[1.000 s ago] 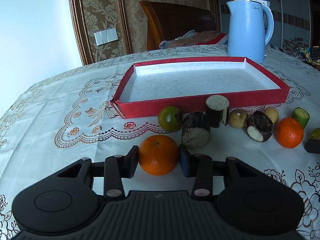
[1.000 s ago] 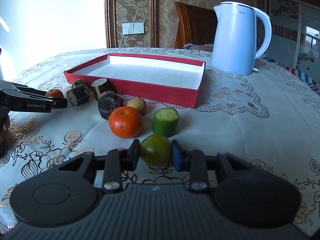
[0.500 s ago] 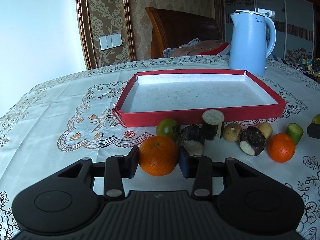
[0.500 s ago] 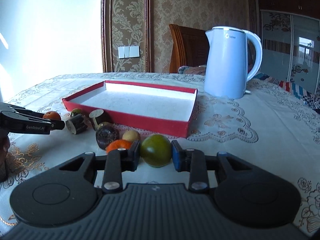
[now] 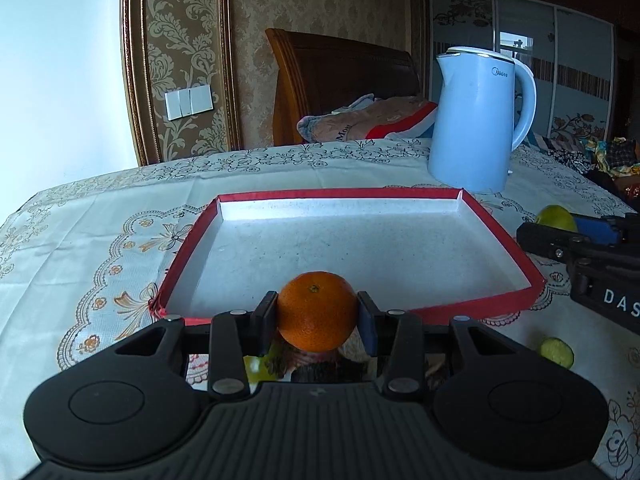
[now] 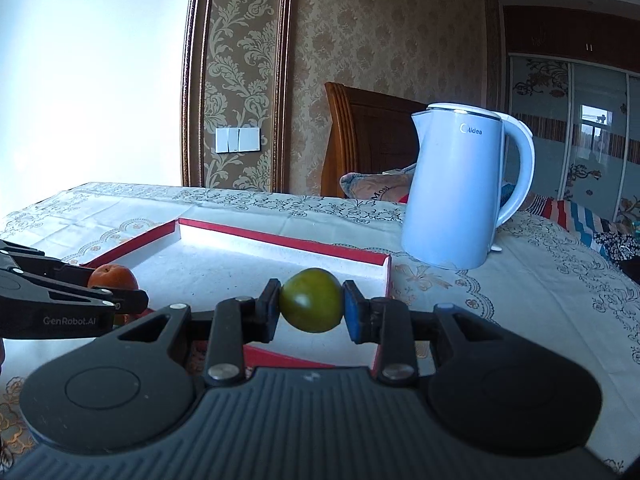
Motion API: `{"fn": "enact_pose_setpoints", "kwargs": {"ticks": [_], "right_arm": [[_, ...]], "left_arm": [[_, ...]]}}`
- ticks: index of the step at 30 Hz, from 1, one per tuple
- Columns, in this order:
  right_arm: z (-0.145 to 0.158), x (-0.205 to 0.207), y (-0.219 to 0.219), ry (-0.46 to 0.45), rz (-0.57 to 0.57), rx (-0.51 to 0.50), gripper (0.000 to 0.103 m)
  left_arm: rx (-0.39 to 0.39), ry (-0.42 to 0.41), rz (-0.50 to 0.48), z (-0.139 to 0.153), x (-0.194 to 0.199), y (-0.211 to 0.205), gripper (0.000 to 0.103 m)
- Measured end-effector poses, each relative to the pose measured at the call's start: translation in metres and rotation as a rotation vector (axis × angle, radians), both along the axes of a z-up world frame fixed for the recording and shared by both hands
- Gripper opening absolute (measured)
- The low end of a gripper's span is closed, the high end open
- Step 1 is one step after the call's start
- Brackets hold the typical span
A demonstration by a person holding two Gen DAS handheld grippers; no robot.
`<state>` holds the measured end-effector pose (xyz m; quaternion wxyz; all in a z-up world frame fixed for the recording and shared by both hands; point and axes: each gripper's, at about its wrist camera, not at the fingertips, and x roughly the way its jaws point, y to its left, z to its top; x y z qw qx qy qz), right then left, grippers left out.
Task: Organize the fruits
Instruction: 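Carry the orange with the left tool while the right tool carries the lime into the tray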
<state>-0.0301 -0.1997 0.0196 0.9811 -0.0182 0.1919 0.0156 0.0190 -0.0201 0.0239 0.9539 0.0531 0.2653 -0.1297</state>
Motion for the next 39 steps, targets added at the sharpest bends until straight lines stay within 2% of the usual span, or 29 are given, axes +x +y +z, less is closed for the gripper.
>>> {"fn": "enact_pose_setpoints", "kwargs": {"ticks": [4, 11, 17, 25, 39], "right_arm": [[-0.005, 0.032, -0.004, 0.038, -0.027, 0.027, 0.031], [-0.022, 0.089, -0.013, 0.151, -0.056, 0.091, 0.031], [-0.026, 0.120, -0.018, 0.179, -0.078, 0.100, 0.031], [-0.035, 0.138, -0.019, 0.233, -0.089, 0.099, 0.031], [-0.044, 0.156, -0.020, 0.326, -0.068, 0.144, 0.031]], "left_arm": [[0.010, -0.005, 0.013, 0.004, 0.020, -0.014, 0.040], [0.023, 0.039, 0.066, -0.003, 0.063, -0.026, 0.040], [0.029, 0.088, 0.092, -0.010, 0.093, -0.026, 0.040], [0.043, 0.123, 0.106, -0.013, 0.119, -0.034, 0.040], [0.052, 0.207, 0.142, -0.024, 0.139, -0.032, 0.040]]}}
